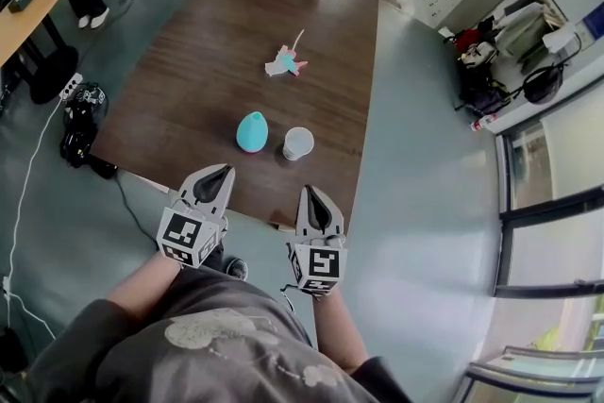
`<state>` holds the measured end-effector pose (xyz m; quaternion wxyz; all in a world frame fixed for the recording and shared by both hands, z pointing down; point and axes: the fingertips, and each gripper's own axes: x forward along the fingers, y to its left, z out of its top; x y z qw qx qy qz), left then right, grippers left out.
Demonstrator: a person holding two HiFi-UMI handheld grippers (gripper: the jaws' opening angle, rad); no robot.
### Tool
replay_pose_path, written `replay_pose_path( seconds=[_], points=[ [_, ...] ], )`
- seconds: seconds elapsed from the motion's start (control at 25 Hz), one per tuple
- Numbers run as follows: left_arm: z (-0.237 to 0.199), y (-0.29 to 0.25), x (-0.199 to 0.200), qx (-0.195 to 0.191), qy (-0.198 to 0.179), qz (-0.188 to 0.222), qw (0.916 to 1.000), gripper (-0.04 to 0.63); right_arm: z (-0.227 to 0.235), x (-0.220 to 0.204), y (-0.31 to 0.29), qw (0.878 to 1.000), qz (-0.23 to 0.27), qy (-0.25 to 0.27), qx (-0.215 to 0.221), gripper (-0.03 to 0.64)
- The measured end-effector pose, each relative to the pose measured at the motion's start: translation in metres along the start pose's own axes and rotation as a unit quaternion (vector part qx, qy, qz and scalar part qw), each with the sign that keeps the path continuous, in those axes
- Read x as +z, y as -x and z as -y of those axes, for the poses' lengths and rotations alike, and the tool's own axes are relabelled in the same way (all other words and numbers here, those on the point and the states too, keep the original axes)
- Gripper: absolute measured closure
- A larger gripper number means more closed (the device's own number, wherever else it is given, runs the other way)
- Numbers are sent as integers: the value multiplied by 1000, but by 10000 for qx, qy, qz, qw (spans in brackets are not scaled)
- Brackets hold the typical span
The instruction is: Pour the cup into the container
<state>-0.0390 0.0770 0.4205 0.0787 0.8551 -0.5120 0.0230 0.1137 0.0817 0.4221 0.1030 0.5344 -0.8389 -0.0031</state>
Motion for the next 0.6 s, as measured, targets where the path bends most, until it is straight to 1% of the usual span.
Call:
replay_pose_path(
  seconds=[0.24, 0.44, 0.6],
  points=[
    [2, 7, 1, 14, -11, -20, 10000, 587, -7, -4, 3, 9999, -58, -16, 116, 629],
    [-1, 9, 3, 62, 40, -36, 10000, 586, -13, -2, 3, 9994, -110, 145, 286, 629],
    [-1, 10, 3, 49, 40, -30, 10000, 588, -15, -5, 3, 9994, -131, 83, 325, 629]
  ],
)
